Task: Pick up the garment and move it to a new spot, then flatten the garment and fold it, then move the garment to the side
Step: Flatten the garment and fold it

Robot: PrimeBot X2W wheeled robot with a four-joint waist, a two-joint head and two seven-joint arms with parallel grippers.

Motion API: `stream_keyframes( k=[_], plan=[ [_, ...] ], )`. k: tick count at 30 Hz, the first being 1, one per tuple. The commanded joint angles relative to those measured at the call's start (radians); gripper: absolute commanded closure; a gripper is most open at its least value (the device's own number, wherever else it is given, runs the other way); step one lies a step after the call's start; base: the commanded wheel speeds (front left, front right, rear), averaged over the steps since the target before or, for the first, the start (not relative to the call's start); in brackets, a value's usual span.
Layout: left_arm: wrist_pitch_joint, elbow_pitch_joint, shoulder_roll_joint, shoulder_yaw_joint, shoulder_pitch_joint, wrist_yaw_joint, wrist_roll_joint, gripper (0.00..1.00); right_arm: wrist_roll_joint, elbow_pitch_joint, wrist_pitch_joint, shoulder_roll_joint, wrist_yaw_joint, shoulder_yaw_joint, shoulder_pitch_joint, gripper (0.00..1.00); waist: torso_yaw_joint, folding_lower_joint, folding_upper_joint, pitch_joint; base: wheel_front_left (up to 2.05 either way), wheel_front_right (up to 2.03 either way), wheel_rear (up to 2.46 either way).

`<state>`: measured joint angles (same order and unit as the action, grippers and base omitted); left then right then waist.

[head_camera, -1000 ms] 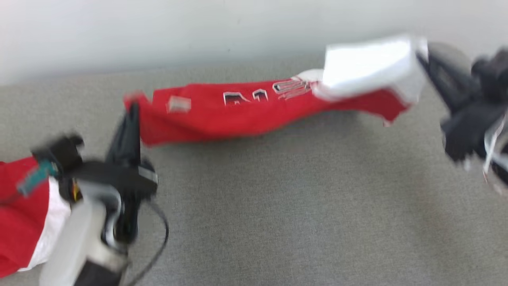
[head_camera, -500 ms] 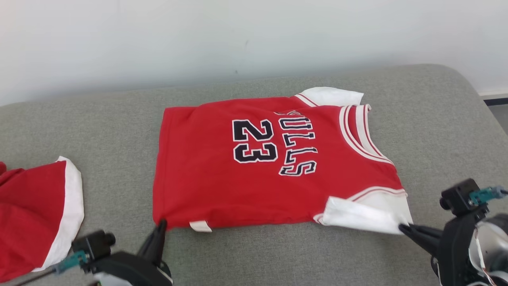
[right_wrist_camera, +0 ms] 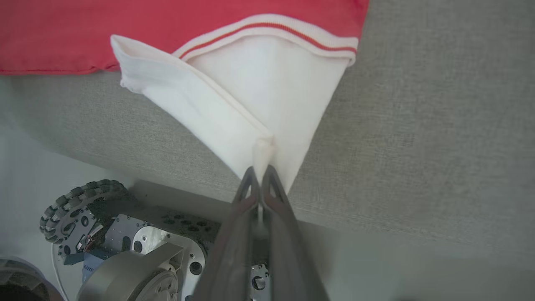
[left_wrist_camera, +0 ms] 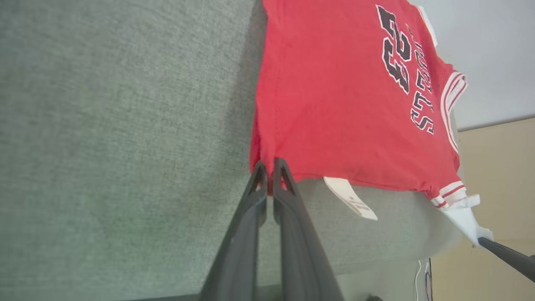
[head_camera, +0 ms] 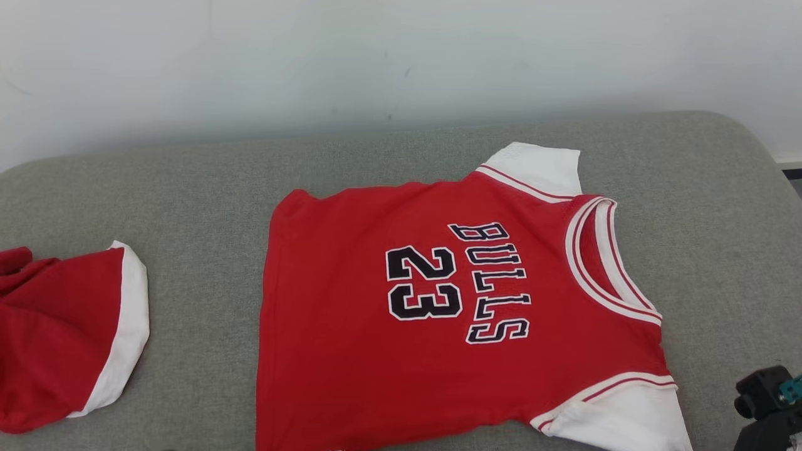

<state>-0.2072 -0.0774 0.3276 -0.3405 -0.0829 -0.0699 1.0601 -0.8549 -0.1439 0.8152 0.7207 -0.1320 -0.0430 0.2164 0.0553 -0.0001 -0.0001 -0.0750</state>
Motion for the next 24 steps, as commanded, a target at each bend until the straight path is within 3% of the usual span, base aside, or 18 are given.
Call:
stream_keyframes(
  k=[1, 8, 14, 18, 24],
  plan=[
    [-0.013, 0.017, 0.008, -0.001, -0.022, -0.006, 0.013, 1.00, 0.010, -0.012, 0.029, -0.032, 0.003, 0.028, 0.032, 1.00, -0.004, 0.0001, 0.0001, -0.004, 0.00, 0.00, 0.00],
    [-0.055, 0.080, 0.031, -0.010, -0.095, -0.038, 0.028, 1.00, 0.027, -0.123, 0.181, -0.182, 0.003, 0.188, 0.183, 1.00, -0.009, 0.0001, 0.0001, -0.013, 0.00, 0.00, 0.00],
    [-0.028, 0.131, 0.038, 0.003, -0.128, -0.059, 0.013, 1.00, 0.072, -0.226, 0.213, -0.270, 0.003, 0.291, 0.235, 1.00, -0.006, 0.0001, 0.0001, -0.014, 0.00, 0.00, 0.00],
    [0.017, 0.145, 0.029, 0.013, -0.101, -0.055, -0.011, 1.00, 0.121, -0.272, 0.142, -0.269, 0.003, 0.279, 0.184, 1.00, 0.002, 0.0001, 0.0001, -0.020, 0.00, 0.00, 0.00],
    [0.101, 0.107, -0.013, 0.010, 0.014, -0.056, -0.082, 1.00, 0.189, -0.226, -0.047, -0.200, 0.003, 0.172, 0.056, 1.00, -0.002, 0.0001, 0.0001, -0.038, 0.00, 0.00, 0.00]
  ],
)
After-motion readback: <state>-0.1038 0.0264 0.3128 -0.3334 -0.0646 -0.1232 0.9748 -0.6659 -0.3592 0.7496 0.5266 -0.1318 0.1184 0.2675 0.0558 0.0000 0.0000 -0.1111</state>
